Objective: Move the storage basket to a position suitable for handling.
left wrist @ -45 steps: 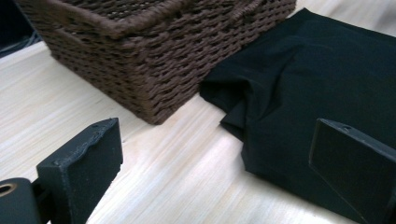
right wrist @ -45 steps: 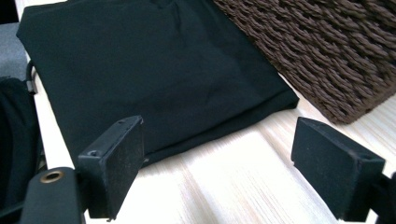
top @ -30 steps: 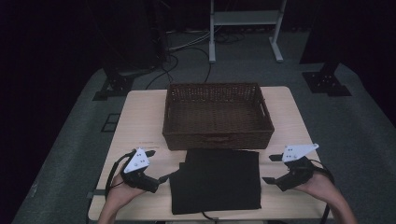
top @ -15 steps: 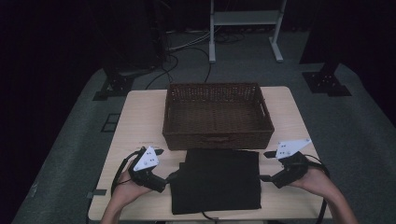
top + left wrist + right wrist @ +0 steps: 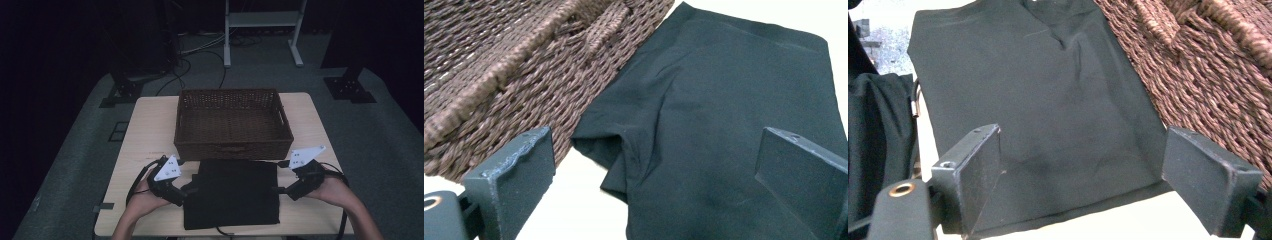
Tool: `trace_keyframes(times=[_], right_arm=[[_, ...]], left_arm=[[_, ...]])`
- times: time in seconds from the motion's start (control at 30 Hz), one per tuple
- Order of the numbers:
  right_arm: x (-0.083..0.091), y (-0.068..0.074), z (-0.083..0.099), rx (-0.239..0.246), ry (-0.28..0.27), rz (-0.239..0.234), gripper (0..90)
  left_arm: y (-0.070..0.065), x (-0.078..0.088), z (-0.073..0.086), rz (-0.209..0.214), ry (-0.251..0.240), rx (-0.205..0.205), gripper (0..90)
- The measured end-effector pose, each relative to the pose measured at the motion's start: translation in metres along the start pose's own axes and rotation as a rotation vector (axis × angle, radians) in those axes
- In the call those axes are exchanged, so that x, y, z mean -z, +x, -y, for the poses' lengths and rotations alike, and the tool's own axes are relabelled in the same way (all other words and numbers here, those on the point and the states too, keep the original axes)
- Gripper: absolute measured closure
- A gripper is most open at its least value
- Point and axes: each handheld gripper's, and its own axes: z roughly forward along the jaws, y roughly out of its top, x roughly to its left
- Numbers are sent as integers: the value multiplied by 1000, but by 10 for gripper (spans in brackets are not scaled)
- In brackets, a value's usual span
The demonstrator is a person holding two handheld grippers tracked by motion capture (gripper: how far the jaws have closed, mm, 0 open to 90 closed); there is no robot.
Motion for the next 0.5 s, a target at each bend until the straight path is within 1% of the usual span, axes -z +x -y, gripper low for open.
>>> trace_keyframes(times=[0.13, 0.17, 0.23, 0.3, 0.37, 0.5], right_arm=[[-3, 0, -3, 13, 10, -7, 157], [-3, 0, -4, 15, 12, -8, 157], [-5, 0, -7, 21, 16, -15, 157], [-6, 0, -8, 25, 20, -16, 157], [-9, 0, -11, 37, 29, -24, 157], [-12, 0, -15, 47, 39, -33, 157]], left_arm=[[-1, -3, -5, 13, 16, -19, 19], [-1, -5, -6, 14, 9, -16, 19], [-2, -8, -10, 26, 20, -28, 19], [-3, -9, -11, 30, 21, -29, 19], [-4, -12, -15, 40, 30, -43, 19], [-4, -16, -17, 52, 33, -43, 19]])
